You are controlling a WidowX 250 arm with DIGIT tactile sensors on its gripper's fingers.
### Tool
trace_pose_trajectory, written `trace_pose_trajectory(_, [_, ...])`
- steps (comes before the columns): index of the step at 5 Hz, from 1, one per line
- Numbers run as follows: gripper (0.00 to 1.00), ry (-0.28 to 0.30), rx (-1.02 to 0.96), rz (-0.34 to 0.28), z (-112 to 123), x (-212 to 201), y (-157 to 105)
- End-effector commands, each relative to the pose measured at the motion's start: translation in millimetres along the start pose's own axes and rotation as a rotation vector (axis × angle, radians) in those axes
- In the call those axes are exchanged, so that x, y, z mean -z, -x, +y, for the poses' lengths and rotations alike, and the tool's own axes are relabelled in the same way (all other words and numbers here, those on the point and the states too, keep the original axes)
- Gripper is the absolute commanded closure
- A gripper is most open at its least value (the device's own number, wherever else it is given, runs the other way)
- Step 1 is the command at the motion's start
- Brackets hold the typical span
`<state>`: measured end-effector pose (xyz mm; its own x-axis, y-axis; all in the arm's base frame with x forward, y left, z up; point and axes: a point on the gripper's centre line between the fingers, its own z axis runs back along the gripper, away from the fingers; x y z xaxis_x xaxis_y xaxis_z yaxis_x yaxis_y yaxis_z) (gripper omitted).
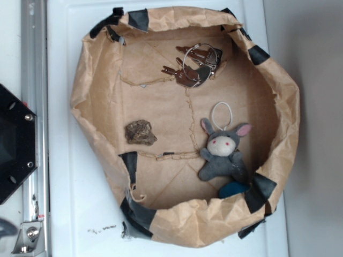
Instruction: Grab the silver keys.
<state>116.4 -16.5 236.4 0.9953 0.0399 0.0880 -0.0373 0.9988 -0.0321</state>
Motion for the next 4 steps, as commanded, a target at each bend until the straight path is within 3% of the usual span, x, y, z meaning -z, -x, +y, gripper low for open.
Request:
trace_pose_trajectory(1, [0.00, 0.000, 0.000, 0.000, 0, 0, 0])
trace_pose_trajectory(2, [0.00, -0.054, -0.198, 0.036, -18, 29, -47])
trace_pose_trajectory(4, [0.00, 0.018, -0.584, 0.043, -4, 69, -119])
